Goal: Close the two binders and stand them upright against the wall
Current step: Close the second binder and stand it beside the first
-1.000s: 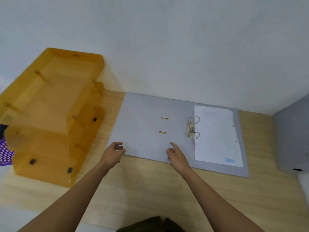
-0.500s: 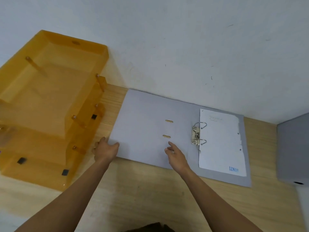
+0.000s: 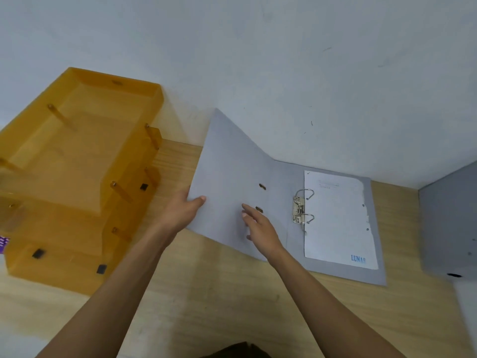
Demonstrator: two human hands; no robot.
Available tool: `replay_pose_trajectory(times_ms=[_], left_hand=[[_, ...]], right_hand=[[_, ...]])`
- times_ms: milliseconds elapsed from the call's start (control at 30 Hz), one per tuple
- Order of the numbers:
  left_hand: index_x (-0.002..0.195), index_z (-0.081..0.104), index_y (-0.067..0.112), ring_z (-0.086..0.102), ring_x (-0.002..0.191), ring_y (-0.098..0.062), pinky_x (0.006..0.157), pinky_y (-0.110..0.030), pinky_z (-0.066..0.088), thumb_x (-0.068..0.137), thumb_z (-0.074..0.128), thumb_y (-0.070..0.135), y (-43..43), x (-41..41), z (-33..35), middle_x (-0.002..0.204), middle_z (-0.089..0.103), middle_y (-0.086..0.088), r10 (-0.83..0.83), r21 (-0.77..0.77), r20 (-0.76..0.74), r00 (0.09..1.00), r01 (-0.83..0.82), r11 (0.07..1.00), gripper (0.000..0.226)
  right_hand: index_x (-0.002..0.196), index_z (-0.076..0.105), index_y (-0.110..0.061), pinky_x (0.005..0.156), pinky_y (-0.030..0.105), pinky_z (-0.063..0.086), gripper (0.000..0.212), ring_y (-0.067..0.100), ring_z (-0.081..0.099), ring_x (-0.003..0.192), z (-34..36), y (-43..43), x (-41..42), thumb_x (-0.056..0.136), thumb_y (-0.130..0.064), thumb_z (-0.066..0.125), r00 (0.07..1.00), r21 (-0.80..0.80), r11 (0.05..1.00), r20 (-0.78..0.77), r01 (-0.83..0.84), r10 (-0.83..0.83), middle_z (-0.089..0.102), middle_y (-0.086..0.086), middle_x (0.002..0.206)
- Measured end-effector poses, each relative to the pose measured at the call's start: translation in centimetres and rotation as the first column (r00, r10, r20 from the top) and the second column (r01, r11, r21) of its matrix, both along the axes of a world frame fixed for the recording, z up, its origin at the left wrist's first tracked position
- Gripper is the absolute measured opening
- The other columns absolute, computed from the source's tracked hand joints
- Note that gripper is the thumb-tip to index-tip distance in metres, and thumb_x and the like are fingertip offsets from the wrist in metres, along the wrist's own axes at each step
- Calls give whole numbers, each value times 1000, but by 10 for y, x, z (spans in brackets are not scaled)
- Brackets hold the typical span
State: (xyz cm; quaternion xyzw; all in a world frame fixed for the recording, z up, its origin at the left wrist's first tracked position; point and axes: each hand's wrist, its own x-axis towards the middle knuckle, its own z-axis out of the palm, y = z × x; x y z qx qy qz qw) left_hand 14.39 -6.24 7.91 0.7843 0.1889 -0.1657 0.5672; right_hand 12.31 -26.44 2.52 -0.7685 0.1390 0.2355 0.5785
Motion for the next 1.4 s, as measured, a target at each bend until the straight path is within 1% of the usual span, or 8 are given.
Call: replay_pose_trajectory(times_ms=[100, 267, 500, 767, 933, 1200, 1300, 1400], left_hand=[[135, 60, 23, 71, 107, -18, 99, -49, 55, 96, 58, 31, -20, -7, 16, 120, 73, 5, -50, -86, 69, 996, 56, 995, 40], [131, 61, 31, 70, 113, -11, 103, -42, 52, 99, 55, 40, -69, -17, 45, 124, 73, 9, -193, -227, 155, 969, 225, 948, 33], [143, 52, 41, 56, 134, -15, 113, -50, 43, 81, 31, 87, -131, -27, 53, 145, 60, 8, -300, -387, 66, 952, 301, 872, 81], [156, 18, 49, 15, 154, -9, 120, -53, 28, 98, 22, 67, -206, -48, 56, 167, 15, 21, -420, -194, 146, 896, 443, 875, 61], [156, 33, 36, 21, 153, -12, 120, -45, 27, 102, 23, 59, -234, -55, 36, 166, 25, 13, -450, -129, 71, 890, 455, 881, 60], [155, 36, 18, 17, 156, -18, 122, -33, 16, 104, 43, 38, -246, -66, -27, 167, 25, -5, -430, 159, -26, 902, 429, 889, 55], [147, 41, 8, 43, 143, -28, 108, -34, 35, 89, 72, 24, -252, -74, -39, 150, 46, -5, -257, 132, 12, 966, 253, 958, 69], [150, 33, 3, 47, 138, -33, 100, -33, 38, 81, 81, 17, -258, -82, -47, 145, 48, -5, -149, 128, -61, 987, 156, 979, 85]], right_hand=[[144, 54, -29, 99, 37, 52, 42, 20, 53, 133, 19, -4, 0, 104, -36, 44, 999, 72, 997, 19, 33, -34, 52, -4, 149], [139, 59, -30, 98, 36, 53, 40, 18, 57, 126, 63, -19, -4, 105, -40, 40, 992, 166, 985, 110, 38, -57, 57, -9, 142], [141, 57, -31, 99, 37, 55, 43, 17, 62, 123, 104, -67, -14, 105, -42, 37, 977, 164, 985, 198, 51, -83, 57, -11, 145], [143, 53, -20, 111, 46, 45, 51, 18, 54, 130, 129, -142, 10, 100, -48, 44, 973, 33, 989, 178, 141, -145, 55, -12, 135], [141, 54, -16, 104, 45, 50, 41, 28, 59, 123, 116, -191, 2, 102, -16, 40, 970, -115, 978, 189, 175, -151, 62, 5, 137], [113, 67, -21, 89, 39, 59, 38, 24, 72, 103, 68, -281, -57, 91, 7, 52, 955, 48, 957, 66, 287, -290, 74, 5, 113], [126, 62, -14, 96, 47, 57, 49, 27, 70, 107, 43, -311, -74, 84, 10, 55, 931, -44, 931, 82, 361, -357, 72, 8, 118], [145, 48, -20, 105, 43, 51, 67, 23, 63, 121, 25, -324, -83, 84, 6, 56, 936, -140, 927, 108, 347, -334, 64, 2, 135]])
